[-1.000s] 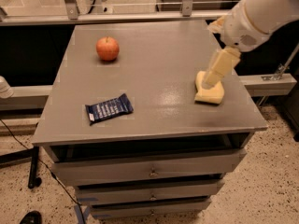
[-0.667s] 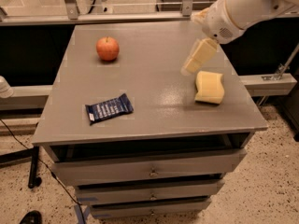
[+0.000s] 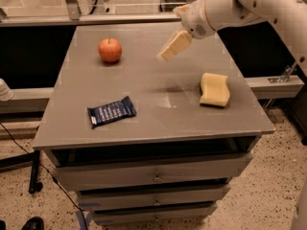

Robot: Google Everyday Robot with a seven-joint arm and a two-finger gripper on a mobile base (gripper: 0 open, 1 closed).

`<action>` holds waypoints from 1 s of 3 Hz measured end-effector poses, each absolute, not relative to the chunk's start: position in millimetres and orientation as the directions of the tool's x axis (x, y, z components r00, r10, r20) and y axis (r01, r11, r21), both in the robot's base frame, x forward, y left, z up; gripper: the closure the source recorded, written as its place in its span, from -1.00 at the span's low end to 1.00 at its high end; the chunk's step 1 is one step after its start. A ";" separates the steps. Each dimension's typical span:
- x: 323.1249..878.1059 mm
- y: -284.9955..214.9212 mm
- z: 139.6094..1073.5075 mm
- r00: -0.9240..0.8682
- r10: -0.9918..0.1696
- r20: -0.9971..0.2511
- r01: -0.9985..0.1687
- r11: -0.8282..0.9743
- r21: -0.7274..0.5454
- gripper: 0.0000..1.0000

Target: Move apple near rxbar blueberry

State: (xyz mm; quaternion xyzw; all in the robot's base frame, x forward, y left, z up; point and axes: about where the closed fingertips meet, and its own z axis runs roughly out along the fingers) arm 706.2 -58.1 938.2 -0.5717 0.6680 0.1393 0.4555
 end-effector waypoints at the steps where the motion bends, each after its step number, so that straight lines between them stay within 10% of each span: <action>1: 711.8 -49.9 932.7 0.072 -0.631 -0.773 -0.888 0.313 -0.338 -1.00; 3: 748.2 -24.5 916.9 -0.035 -0.581 -0.813 -0.849 0.447 -0.283 -1.00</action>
Offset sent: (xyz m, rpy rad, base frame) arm 0.0478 0.0241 -0.0218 0.0753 0.0139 -0.1870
